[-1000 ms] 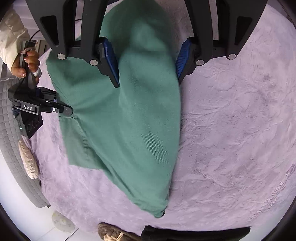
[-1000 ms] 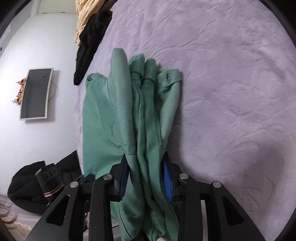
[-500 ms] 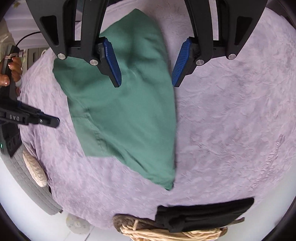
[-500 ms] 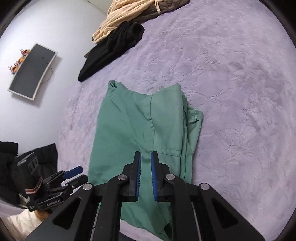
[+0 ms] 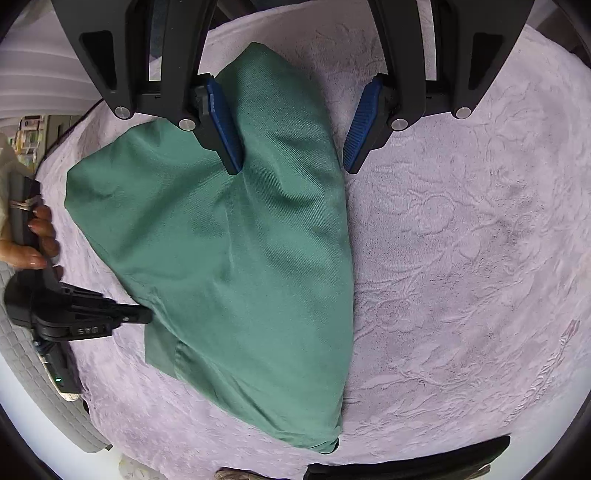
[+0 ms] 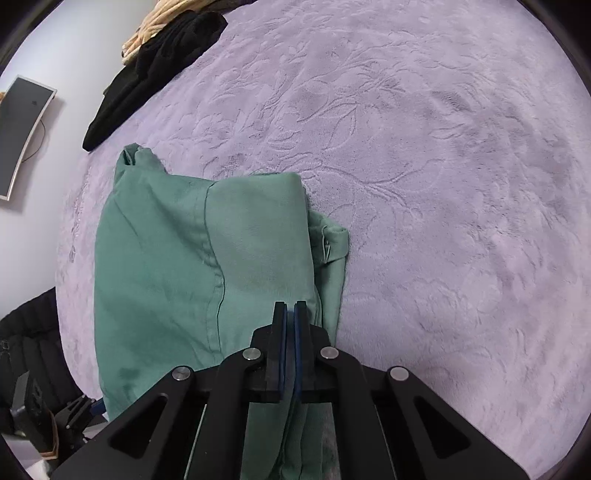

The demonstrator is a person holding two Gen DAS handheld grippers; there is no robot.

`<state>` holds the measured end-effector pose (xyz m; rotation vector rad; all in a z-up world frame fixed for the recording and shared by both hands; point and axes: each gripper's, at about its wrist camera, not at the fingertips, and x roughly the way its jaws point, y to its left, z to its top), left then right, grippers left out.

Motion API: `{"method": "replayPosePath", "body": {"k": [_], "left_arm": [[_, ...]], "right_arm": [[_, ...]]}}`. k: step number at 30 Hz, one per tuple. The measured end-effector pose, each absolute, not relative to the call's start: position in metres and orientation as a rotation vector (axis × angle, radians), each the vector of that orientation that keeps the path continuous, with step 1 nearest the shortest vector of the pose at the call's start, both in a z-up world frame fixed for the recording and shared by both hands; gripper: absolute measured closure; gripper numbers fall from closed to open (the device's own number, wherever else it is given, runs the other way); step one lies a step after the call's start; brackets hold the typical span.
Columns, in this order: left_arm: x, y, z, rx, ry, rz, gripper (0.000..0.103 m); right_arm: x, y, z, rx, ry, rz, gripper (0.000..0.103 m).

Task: Fold small clothes
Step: 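Lay the sleeve end onto the bundle with the right tool and release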

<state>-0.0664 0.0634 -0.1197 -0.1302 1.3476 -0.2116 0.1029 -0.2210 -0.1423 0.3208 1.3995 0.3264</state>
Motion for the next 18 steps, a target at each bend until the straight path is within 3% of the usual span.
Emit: {"method": "replayPosePath", "body": {"k": [4, 6, 7, 8, 15, 16, 18], "left_arm": [[-0.067, 0.062, -0.121, -0.113, 1.360, -0.189, 0.034], [-0.068, 0.063, -0.123, -0.122, 1.369, -0.191, 0.034], [-0.068, 0.064, -0.123, -0.126, 1.372, -0.191, 0.034], [-0.067, 0.065, -0.123, -0.128, 1.375, -0.190, 0.034], [-0.063, 0.062, -0.125, -0.117, 1.398, -0.177, 0.034], [-0.061, 0.059, -0.126, -0.111, 1.400, -0.176, 0.034], [-0.059, 0.059, -0.127, -0.109, 1.405, -0.175, 0.034]], "right_arm": [[0.062, -0.221, -0.113, 0.362, 1.403, 0.397, 0.091], [0.039, -0.218, -0.102, 0.370, 1.406, 0.422, 0.076], [0.028, -0.215, -0.097, 0.370, 1.404, 0.425, 0.057], [0.018, -0.213, -0.093, 0.366, 1.398, 0.428, 0.049], [-0.022, -0.207, -0.114, 0.230, 1.467, 0.288, 0.051], [-0.023, -0.209, -0.123, 0.205, 1.481, 0.262, 0.056], [-0.026, -0.216, -0.138, 0.240, 1.519, 0.250, 0.076]]}}
